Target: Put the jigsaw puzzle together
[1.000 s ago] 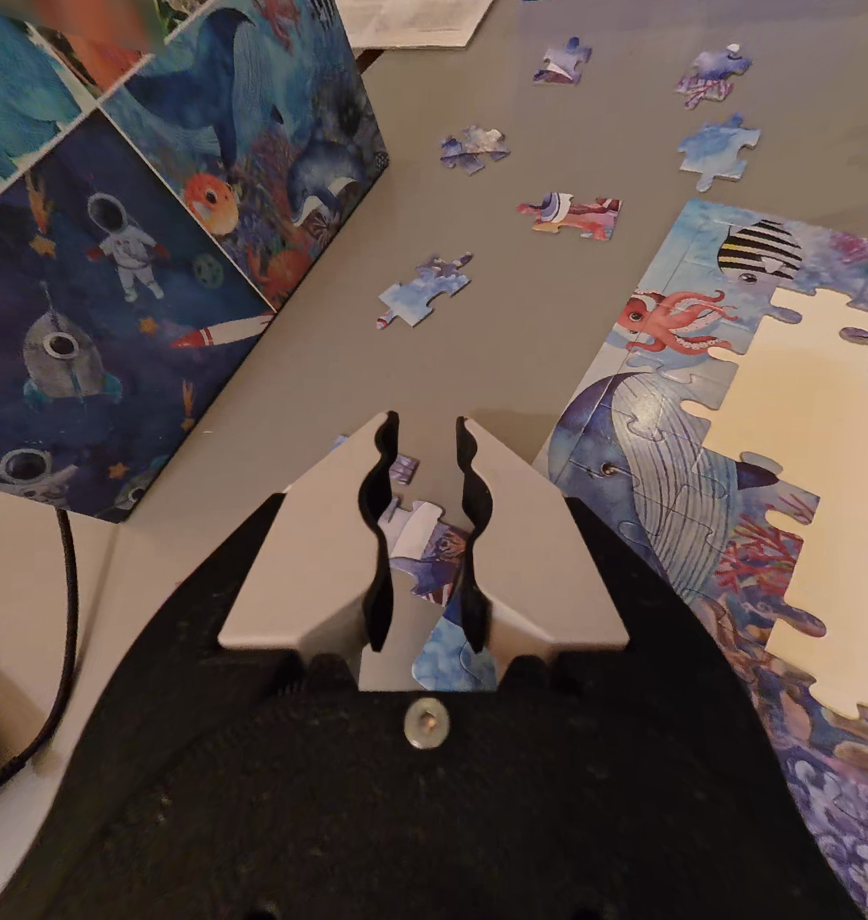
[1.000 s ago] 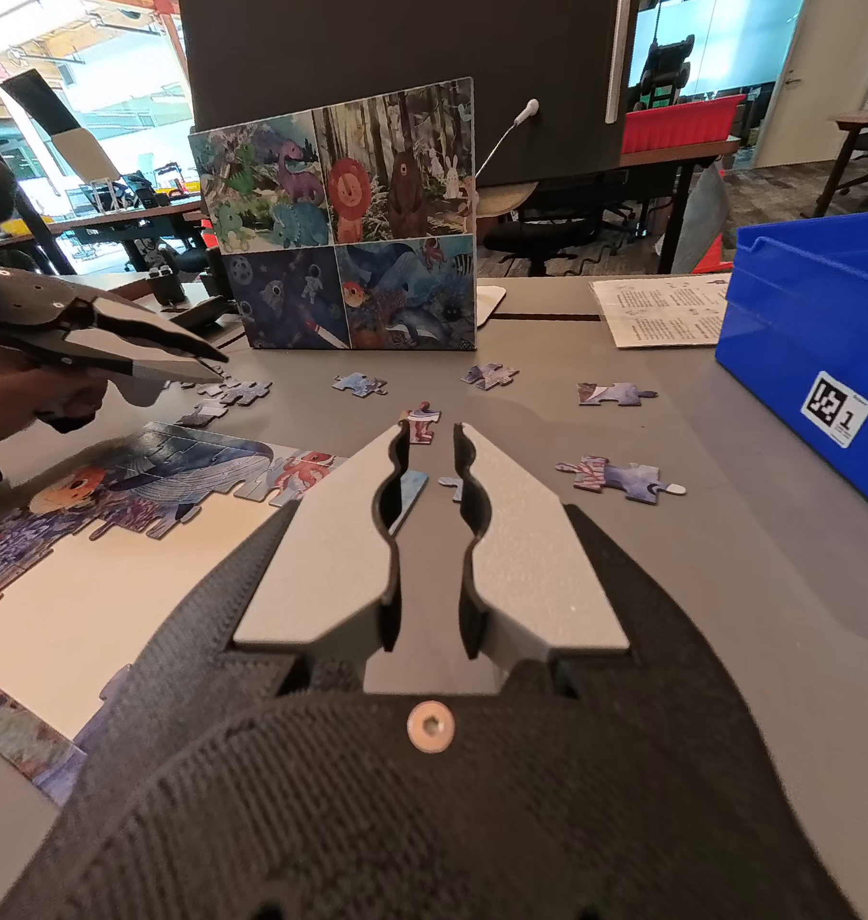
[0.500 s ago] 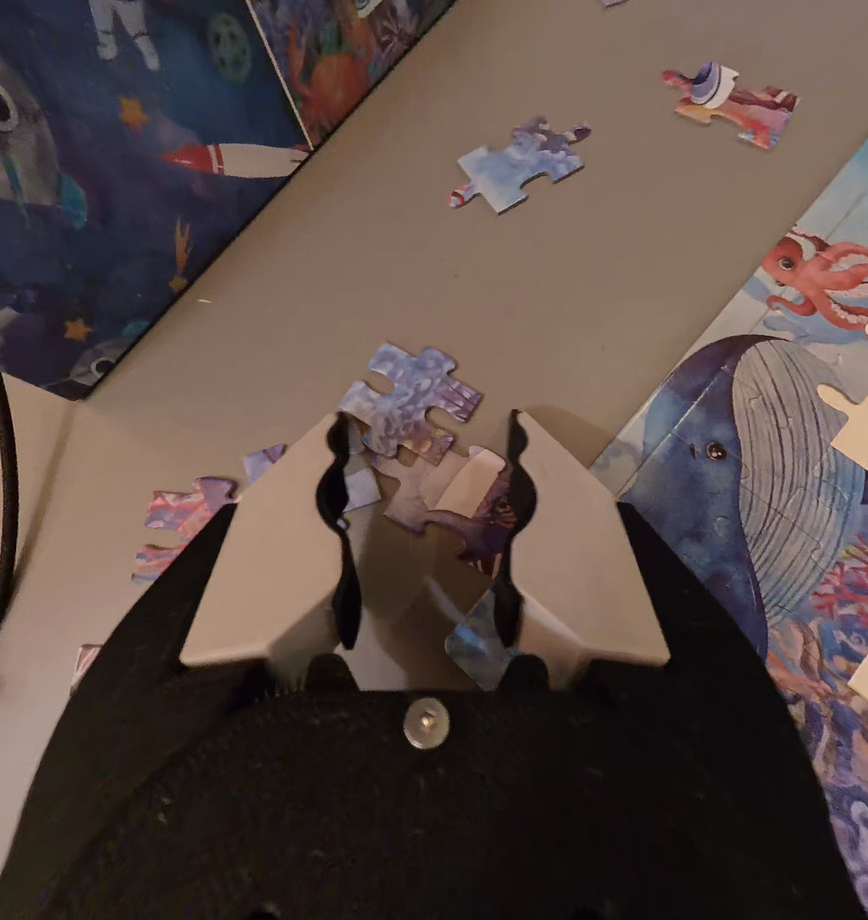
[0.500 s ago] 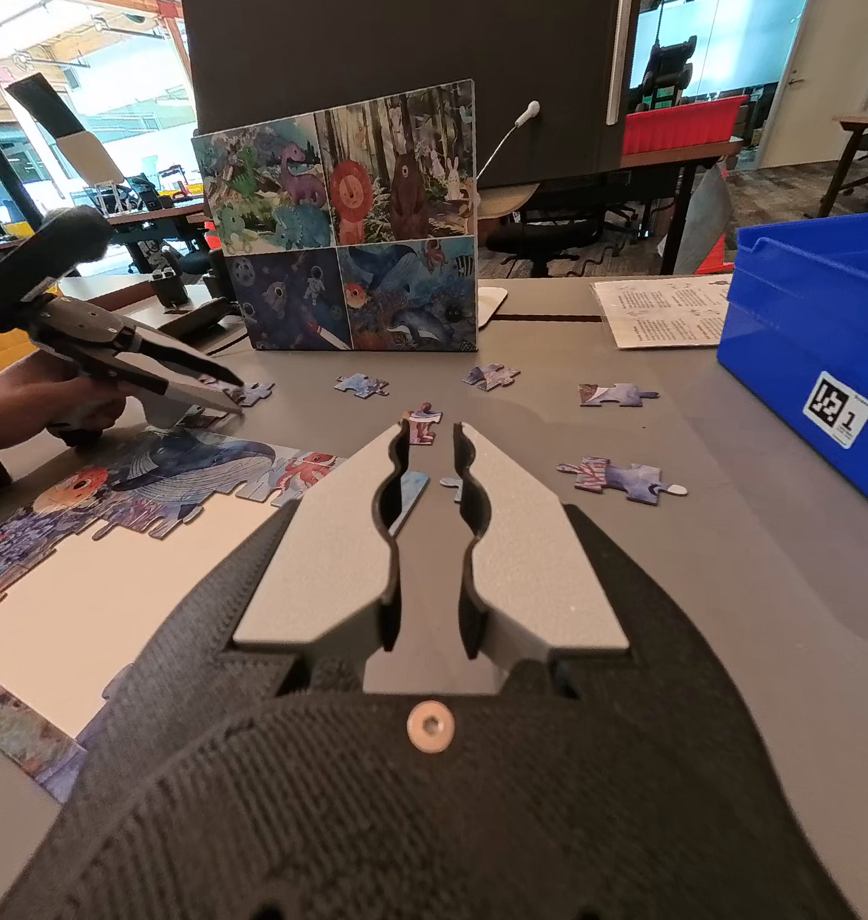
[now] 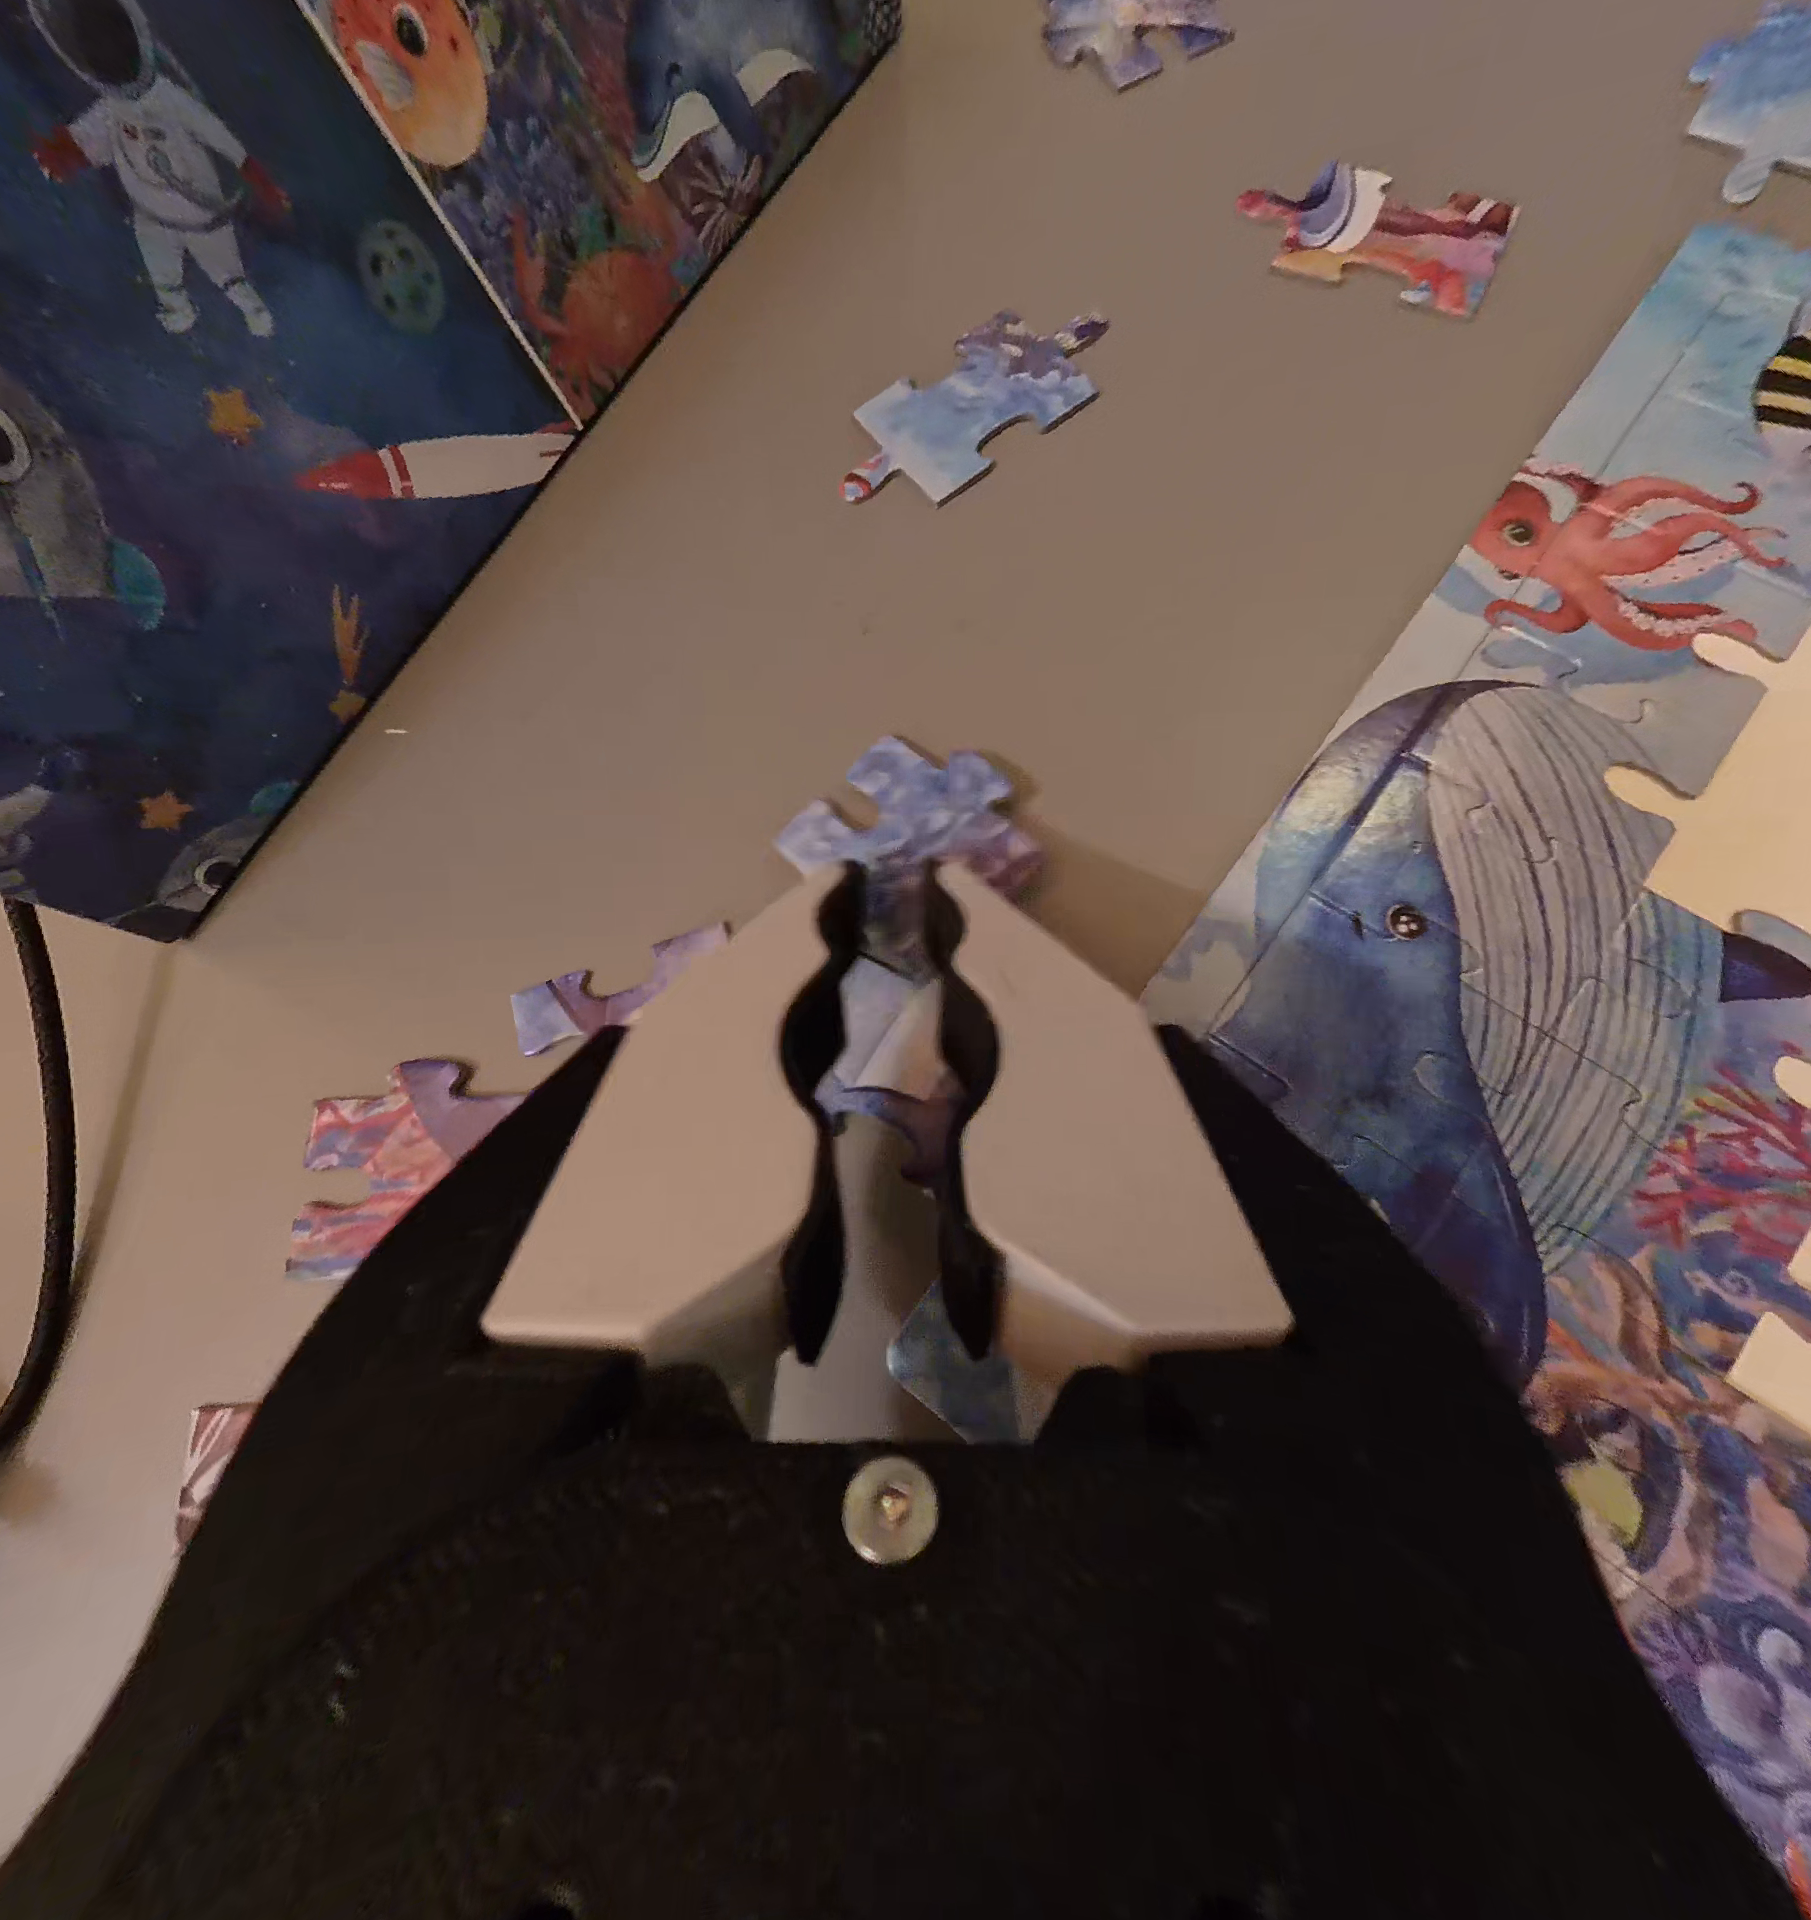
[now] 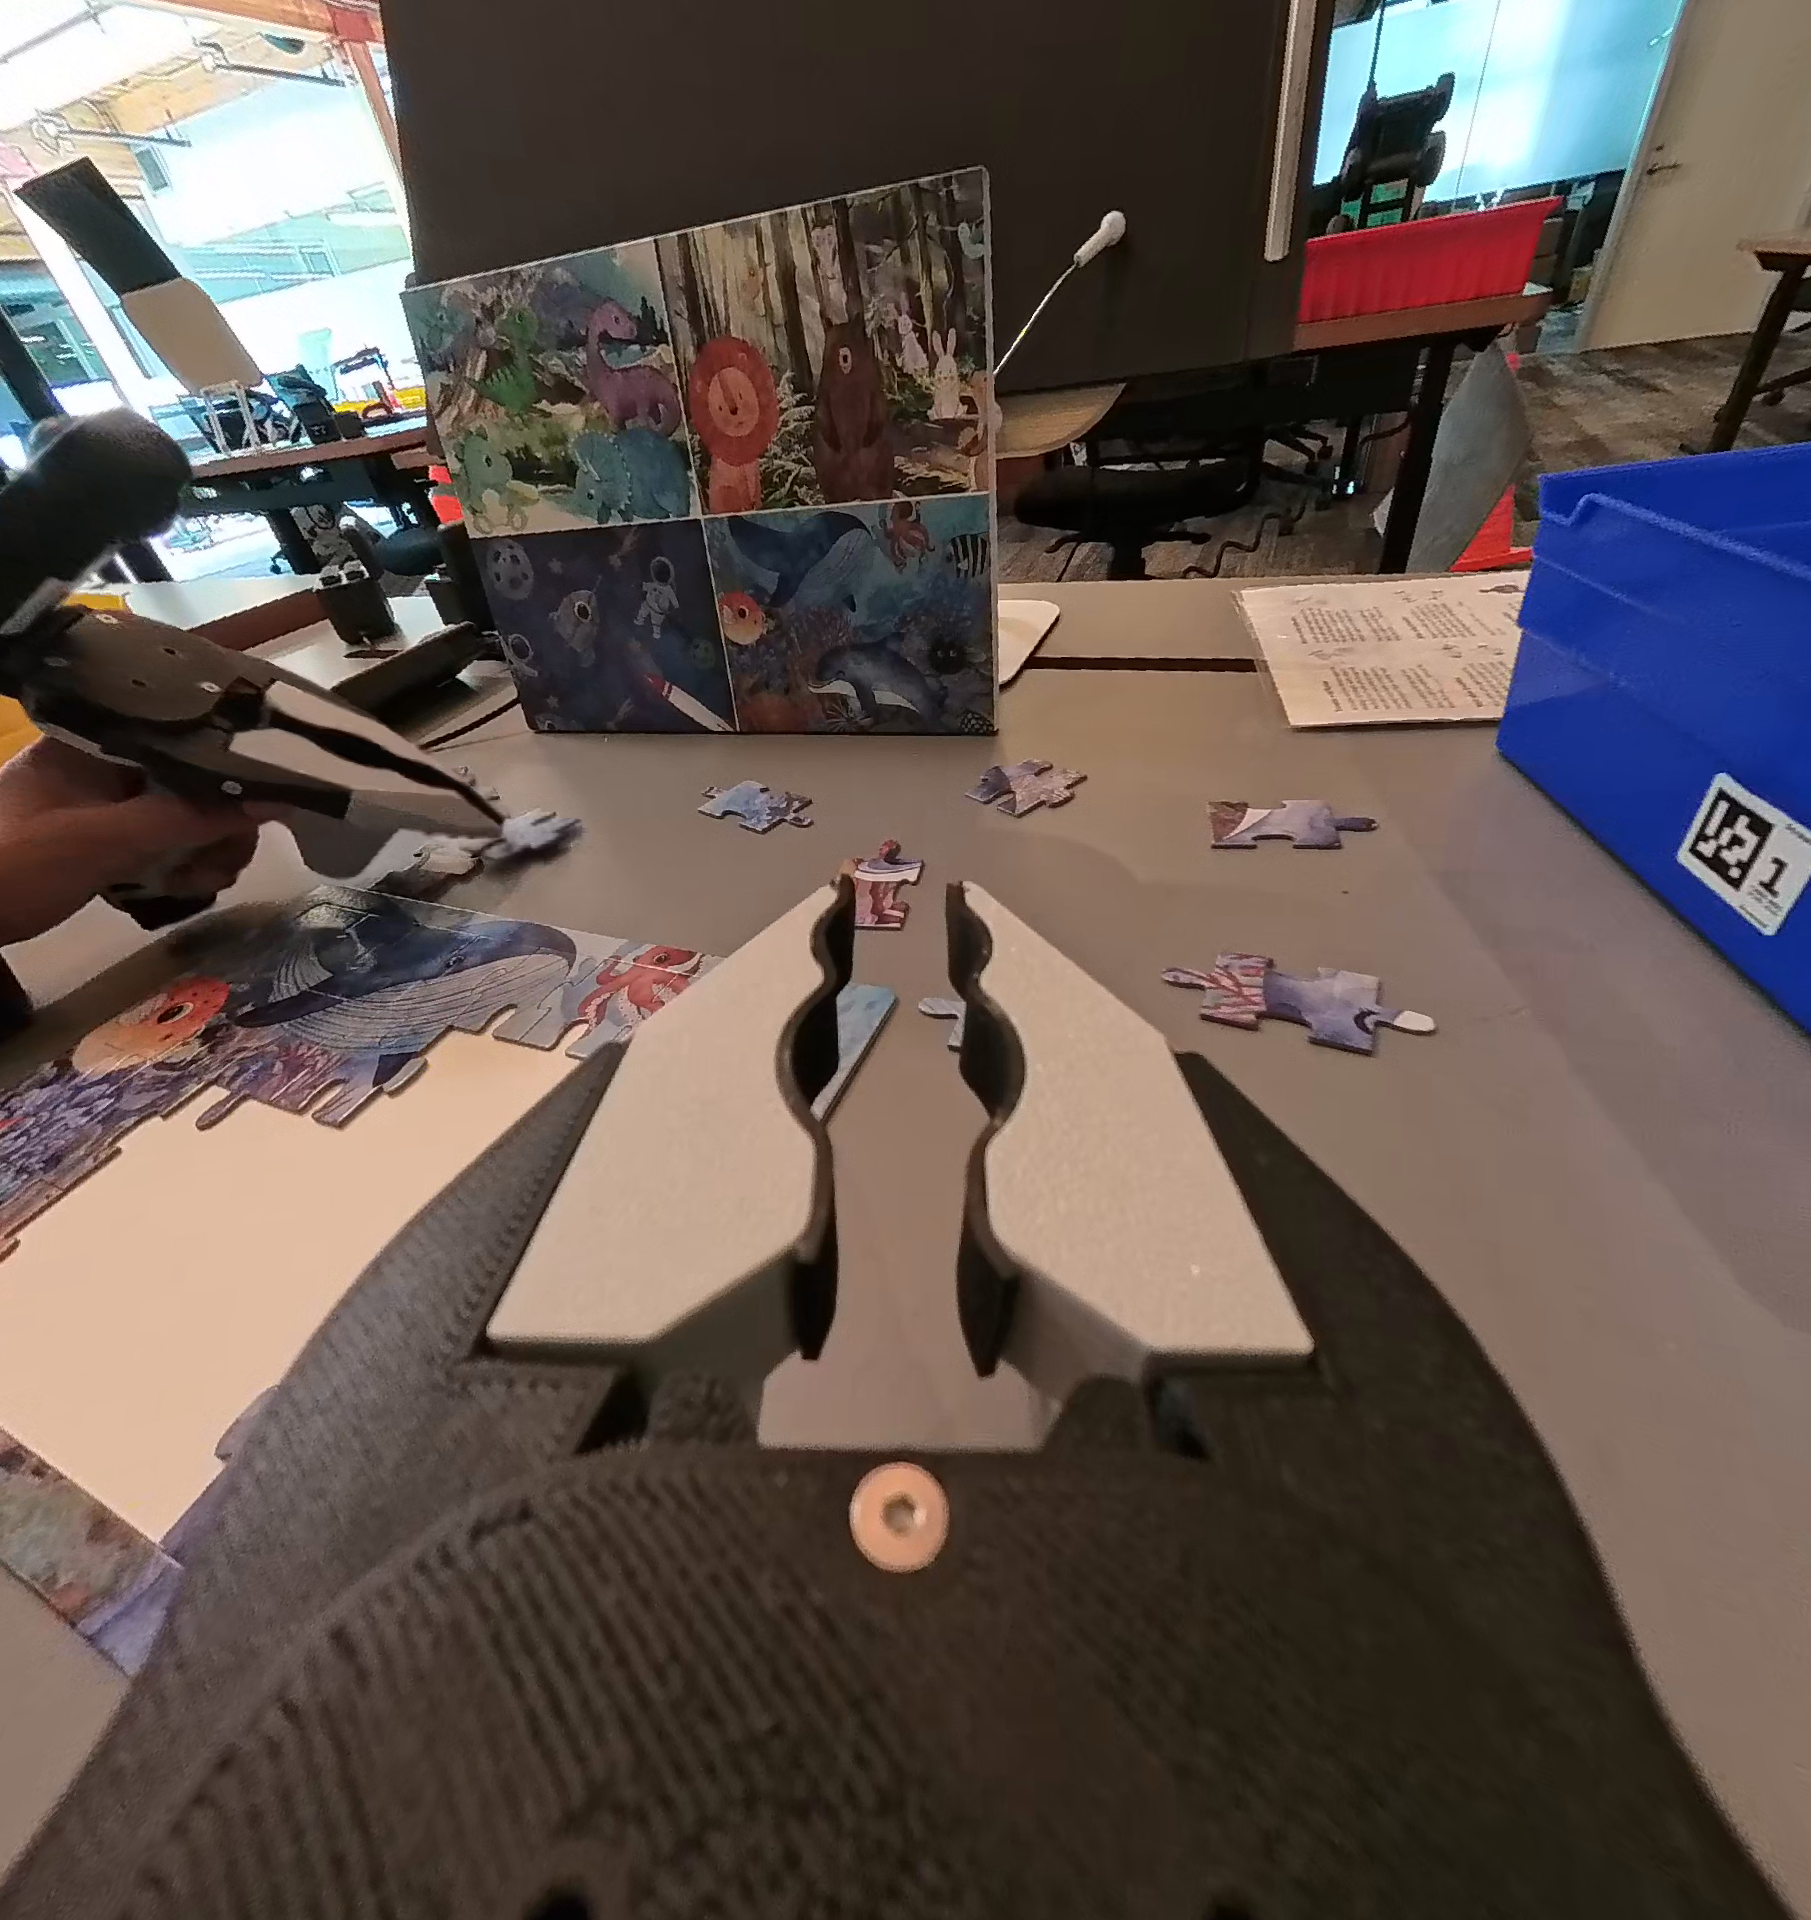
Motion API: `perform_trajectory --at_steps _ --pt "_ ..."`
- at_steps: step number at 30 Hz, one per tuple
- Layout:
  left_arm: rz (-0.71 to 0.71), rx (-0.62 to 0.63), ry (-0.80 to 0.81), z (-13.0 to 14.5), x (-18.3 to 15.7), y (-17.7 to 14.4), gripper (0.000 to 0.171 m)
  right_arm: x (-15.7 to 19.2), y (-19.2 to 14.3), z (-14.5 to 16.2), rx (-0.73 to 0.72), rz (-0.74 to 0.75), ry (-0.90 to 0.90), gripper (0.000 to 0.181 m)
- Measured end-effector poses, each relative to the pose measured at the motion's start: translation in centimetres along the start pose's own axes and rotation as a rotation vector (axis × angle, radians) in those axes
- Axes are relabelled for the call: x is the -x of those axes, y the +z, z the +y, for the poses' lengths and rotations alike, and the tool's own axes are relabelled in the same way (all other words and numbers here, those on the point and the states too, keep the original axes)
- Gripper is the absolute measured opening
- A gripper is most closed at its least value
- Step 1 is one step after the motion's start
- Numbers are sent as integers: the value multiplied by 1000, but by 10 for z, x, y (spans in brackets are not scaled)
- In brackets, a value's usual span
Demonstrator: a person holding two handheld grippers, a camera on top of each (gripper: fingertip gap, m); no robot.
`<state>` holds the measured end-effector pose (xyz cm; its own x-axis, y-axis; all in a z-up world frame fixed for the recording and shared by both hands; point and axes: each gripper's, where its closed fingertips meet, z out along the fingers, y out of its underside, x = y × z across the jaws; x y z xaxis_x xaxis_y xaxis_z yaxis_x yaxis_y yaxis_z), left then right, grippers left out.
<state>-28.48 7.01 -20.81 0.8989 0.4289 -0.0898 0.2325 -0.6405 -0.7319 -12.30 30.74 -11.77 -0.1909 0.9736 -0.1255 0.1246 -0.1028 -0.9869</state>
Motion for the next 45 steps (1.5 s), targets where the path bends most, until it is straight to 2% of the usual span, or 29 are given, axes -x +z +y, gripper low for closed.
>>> perform_trajectory --at_steps 1,5,7,10,14,20,26,29,33,35,41,43,45 --pt "8 -10 5 -2 -1 -1 0 0 0 0 0 0 0 16" --pt "31 -44 3 -9 -6 -6 0 0 0 0 -1 0 1 16" --pt "26 -50 -3 -10 -5 -6 7 0 0 0 -1 0 1 16" --pt "-9 -42 -33 -6 3 -3 31 0 0 0 -2 0 0 16" --pt "-40 -7 -106 4 15 -1 31 0 0 0 -2 -1 2 16" --pt "-32 -50 -243 2 28 -10 30 0 0 0 -3 -2 3 16" --pt "95 -9 -311 10 13 -3 31 0 -1 0 -3 -1 3 16" --pt "145 19 -271 9 -1 -2 28 0 -1 0 -3 -2 4 16" --pt "340 23 -216 0 -40 -6 22 0 -1 0 -3 -2 4 16" --pt "321 -6 -184 -5 -40 -8 22 0 -1 -1 -4 -2 4 16" --pt "42 -47 -9 -9 -4 1 60 0 0 0 3 -2 0 16" --pt "13 9 55 -4 0 11 70 1 0 1 5 -2 -4 16" --pt "64 24 43 -5 -6 17 72 1 0 1 5 0 -7 16"
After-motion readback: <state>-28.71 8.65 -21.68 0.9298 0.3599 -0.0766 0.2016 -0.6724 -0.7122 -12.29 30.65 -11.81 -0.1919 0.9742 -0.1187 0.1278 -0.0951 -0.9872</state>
